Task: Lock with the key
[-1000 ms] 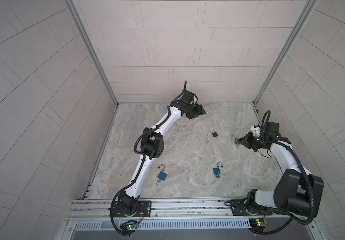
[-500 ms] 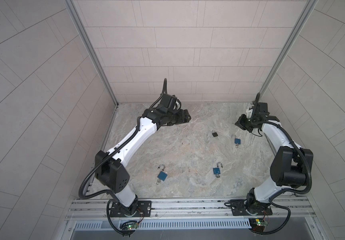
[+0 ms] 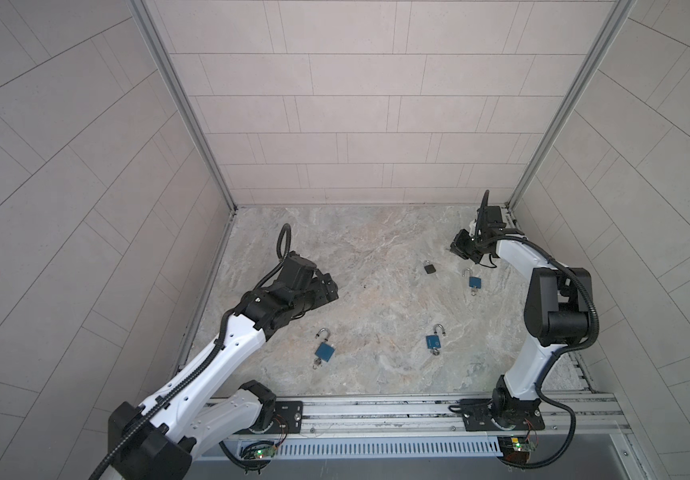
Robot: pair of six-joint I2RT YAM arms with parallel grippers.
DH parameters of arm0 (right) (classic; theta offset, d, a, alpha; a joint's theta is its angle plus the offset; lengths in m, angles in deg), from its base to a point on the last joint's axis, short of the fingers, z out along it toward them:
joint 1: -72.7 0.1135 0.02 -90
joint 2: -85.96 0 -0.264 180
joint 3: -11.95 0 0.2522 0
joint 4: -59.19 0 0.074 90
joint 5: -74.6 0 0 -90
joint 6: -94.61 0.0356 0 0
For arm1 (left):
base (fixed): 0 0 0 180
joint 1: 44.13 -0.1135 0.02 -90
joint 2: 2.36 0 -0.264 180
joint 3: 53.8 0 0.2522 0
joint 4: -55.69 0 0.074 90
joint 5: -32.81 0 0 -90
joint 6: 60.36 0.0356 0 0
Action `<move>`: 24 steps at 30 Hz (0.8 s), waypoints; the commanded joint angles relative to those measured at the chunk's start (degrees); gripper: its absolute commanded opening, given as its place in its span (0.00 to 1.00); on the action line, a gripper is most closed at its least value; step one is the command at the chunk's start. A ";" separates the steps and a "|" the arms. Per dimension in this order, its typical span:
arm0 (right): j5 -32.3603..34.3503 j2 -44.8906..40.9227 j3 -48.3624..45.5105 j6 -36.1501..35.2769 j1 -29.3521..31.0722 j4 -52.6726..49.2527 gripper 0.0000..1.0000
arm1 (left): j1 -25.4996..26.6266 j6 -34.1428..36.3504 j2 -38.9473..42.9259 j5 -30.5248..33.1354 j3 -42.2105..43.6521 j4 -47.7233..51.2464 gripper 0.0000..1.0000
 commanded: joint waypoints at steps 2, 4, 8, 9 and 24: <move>-1.09 1.84 -3.19 3.60 0.67 5.71 0.00 | 0.35 -3.62 2.25 1.73 2.77 0.48 0.94; -1.97 2.12 -4.80 4.50 0.74 8.56 0.00 | 0.44 -4.92 3.19 0.90 4.51 0.50 0.94; -1.84 2.92 -4.96 4.50 0.72 9.03 0.00 | 0.79 -6.33 5.93 0.10 7.40 0.43 0.94; -1.85 2.96 -5.31 4.51 0.70 9.44 0.00 | 0.80 -6.68 6.87 0.06 8.06 0.59 0.94; -1.89 4.30 -7.62 5.52 1.34 11.73 0.01 | 1.03 -9.04 22.35 1.80 12.64 6.30 0.95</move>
